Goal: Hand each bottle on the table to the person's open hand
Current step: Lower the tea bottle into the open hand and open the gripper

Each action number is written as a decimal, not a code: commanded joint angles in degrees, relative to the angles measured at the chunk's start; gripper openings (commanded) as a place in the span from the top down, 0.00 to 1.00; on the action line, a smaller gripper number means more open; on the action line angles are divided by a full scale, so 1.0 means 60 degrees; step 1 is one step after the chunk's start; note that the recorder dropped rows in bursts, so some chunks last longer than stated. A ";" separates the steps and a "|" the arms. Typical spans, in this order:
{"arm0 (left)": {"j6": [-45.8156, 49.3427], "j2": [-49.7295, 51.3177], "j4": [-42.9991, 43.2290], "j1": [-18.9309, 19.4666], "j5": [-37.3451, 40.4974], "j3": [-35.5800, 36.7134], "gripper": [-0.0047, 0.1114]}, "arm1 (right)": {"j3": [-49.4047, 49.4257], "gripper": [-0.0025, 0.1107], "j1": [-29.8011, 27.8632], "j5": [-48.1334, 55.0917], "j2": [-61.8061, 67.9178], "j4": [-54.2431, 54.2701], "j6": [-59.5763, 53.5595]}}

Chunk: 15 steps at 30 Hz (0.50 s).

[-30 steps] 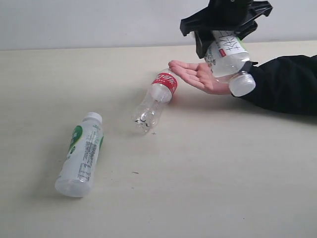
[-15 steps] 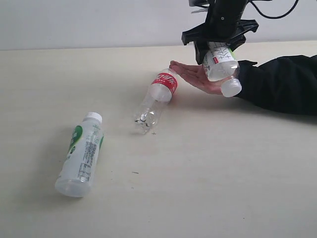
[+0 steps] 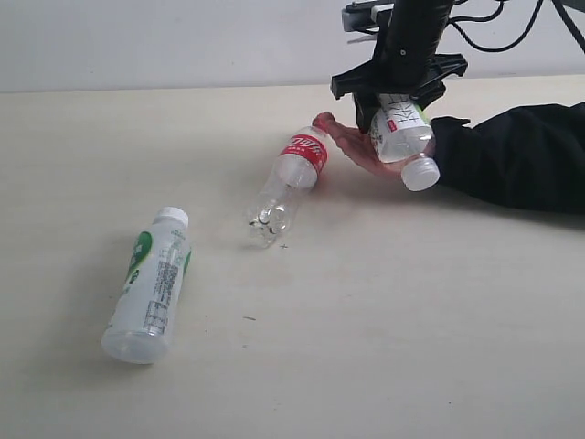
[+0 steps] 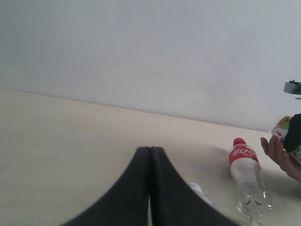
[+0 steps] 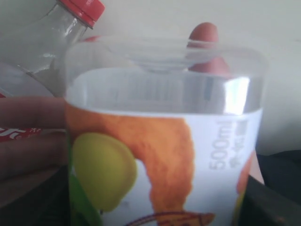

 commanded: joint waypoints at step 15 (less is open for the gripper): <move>0.0007 -0.0054 0.0031 -0.0036 -0.0043 0.0000 0.96 | -0.0030 0.26 0.0000 0.0136 0.0018 0.0000 -0.0055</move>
